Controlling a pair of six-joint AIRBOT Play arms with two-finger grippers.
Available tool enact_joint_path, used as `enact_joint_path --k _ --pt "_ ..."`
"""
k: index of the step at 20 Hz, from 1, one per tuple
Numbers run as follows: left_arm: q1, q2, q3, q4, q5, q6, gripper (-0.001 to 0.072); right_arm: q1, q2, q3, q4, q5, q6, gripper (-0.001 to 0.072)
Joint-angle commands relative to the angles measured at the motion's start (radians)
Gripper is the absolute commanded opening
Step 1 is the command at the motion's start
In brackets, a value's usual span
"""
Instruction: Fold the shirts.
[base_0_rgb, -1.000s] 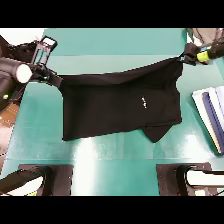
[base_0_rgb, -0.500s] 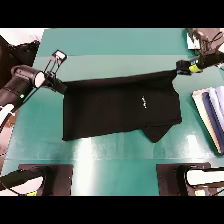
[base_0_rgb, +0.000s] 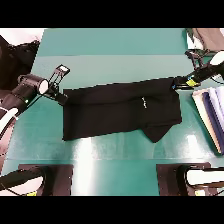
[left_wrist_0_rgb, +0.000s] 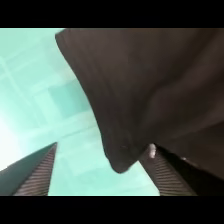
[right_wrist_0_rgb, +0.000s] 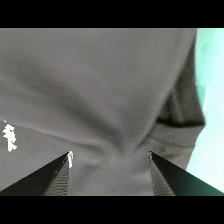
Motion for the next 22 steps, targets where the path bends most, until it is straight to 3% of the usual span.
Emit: enact_joint_path --k 1,3,6,7,8,9,10,17,20,22 --pt "-0.001 0.004 0.0 0.024 -0.08 0.0 0.0703 -0.028 0.037 -0.012 -0.002 0.047 0.0 0.0555" --pt "-0.001 0.017 0.0 0.026 -0.143 0.0 0.0702 -0.059 0.084 -0.013 0.006 0.113 0.0 0.0555" --pt "-0.001 0.024 0.0 -0.146 -0.214 0.001 0.0701 -0.097 0.199 -0.113 0.007 0.146 0.002 0.0555" --pt "-0.001 0.024 0.0 -0.226 -0.219 0.003 0.0548 -0.105 0.241 -0.173 0.007 0.143 0.003 0.0555" --pt "-0.001 0.024 0.0 -0.296 -0.215 0.029 0.0285 -0.114 0.288 -0.243 0.007 0.144 0.003 0.0555" --pt "-0.001 0.024 0.0 -0.364 -0.212 0.064 0.0111 -0.121 0.333 -0.315 0.007 0.132 0.003 0.0555" --pt "-0.001 0.024 0.0 -0.409 -0.215 0.082 0.0026 -0.126 0.372 -0.38 0.007 0.119 0.011 0.0555" --pt "0.0 0.113 -0.119 -0.412 -0.344 0.026 0.004 -0.227 0.547 -0.673 0.045 0.061 0.005 0.0555" --pt "0.026 0.23 -0.261 -0.414 -0.382 -0.027 0.0377 -0.267 0.583 -0.692 0.089 0.044 -0.024 0.0555" --pt "0.093 0.3 -0.336 -0.437 -0.407 -0.039 0.043 -0.27 0.583 -0.681 0.095 0.042 -0.033 0.0555"
